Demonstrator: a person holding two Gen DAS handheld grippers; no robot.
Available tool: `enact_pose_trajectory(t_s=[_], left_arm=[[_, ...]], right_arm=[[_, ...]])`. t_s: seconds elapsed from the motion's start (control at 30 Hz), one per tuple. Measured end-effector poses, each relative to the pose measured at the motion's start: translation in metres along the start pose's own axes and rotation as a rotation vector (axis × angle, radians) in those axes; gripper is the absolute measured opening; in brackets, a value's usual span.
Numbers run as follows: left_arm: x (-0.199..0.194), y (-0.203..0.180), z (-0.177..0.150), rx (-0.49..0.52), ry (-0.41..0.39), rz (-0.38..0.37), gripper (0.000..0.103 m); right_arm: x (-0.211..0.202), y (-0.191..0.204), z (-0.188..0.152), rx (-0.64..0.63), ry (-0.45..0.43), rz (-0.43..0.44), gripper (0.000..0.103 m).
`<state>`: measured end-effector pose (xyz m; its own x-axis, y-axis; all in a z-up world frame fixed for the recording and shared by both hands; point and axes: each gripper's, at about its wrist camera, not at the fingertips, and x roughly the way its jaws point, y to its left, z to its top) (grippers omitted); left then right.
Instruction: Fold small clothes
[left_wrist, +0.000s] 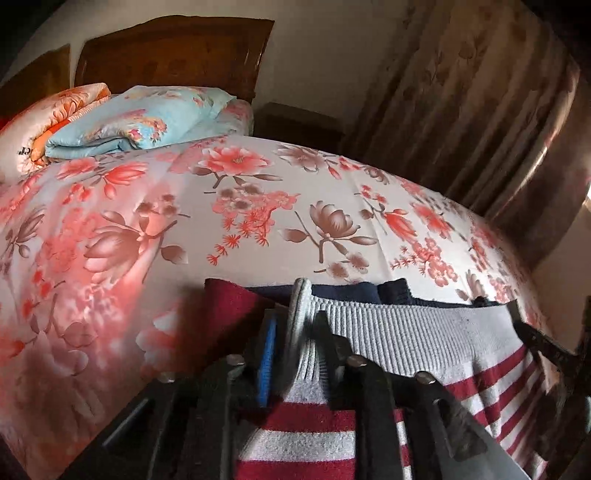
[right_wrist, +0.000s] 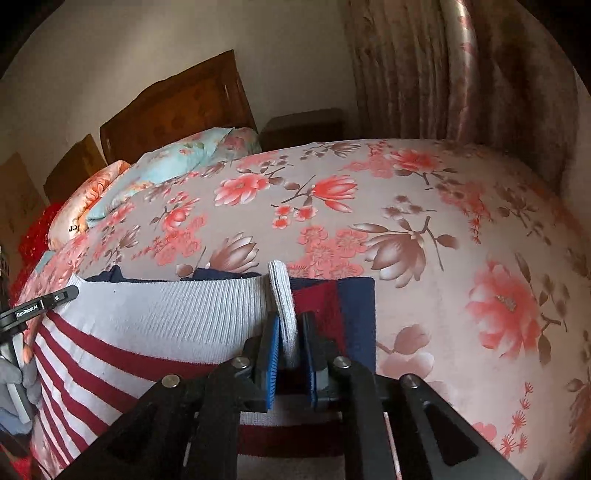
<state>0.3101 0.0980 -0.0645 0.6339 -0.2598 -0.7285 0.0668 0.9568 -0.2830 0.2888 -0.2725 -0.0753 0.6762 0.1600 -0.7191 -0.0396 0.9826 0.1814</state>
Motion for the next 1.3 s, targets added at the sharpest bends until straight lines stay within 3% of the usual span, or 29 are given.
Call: enact_pose_trajectory(t_s=[0.03,0.17,0.23,0.3,0.4,0.5,0.57,0.63,0.73,0.8,0.87,0.97,1.1,1.2,1.3], left_arm=[[-0.003,0.003,0.0,-0.019,-0.018,0.007,0.103],[-0.026,0.013,-0.002,-0.088,-0.159,0.082,0.103],[-0.046,0.008,-0.007,-0.103,-0.261,0.153,0.103],[-0.058,-0.007,-0.011,-0.071,-0.302,0.116,0.103],[-0.052,-0.047,-0.009,0.06,-0.243,0.04,0.103],[-0.02,-0.079,-0.006,0.19,-0.115,0.069,0.103],[0.006,-0.081,-0.01,0.214,-0.043,0.091,0.103],[0.024,-0.072,-0.005,0.17,0.061,0.093,0.103],[0.023,-0.067,-0.003,0.14,0.053,0.083,0.103],[0.025,-0.072,-0.004,0.167,0.055,0.109,0.103],[0.025,-0.073,-0.005,0.169,0.055,0.114,0.103],[0.025,-0.073,-0.004,0.165,0.052,0.11,0.103],[0.024,-0.07,-0.004,0.166,0.051,0.114,0.103],[0.024,-0.072,-0.005,0.167,0.051,0.116,0.103],[0.023,-0.071,-0.005,0.167,0.051,0.117,0.103]], right_arm=[[0.0,-0.002,0.0,0.011,-0.003,0.009,0.012],[-0.007,-0.013,0.003,0.082,-0.039,0.024,0.016],[-0.021,-0.018,0.001,0.128,-0.108,-0.033,0.016],[-0.038,-0.012,0.0,0.13,-0.18,-0.096,0.02],[-0.044,0.021,0.004,0.019,-0.197,-0.044,0.02],[-0.015,0.075,0.008,-0.177,-0.038,0.031,0.02],[0.009,0.106,0.002,-0.288,0.054,0.049,0.02],[0.017,0.121,-0.003,-0.354,0.033,0.019,0.02],[0.02,0.11,0.004,-0.325,0.029,0.035,0.021],[0.02,0.083,0.011,-0.224,0.032,0.037,0.021],[0.019,0.052,0.016,-0.128,0.032,-0.02,0.021],[0.012,0.016,0.015,0.03,0.024,0.039,0.019],[0.003,0.037,0.012,-0.047,-0.006,-0.074,0.024],[-0.001,0.063,0.012,-0.107,-0.035,-0.023,0.025],[0.016,0.089,0.01,-0.215,0.028,0.005,0.025]])
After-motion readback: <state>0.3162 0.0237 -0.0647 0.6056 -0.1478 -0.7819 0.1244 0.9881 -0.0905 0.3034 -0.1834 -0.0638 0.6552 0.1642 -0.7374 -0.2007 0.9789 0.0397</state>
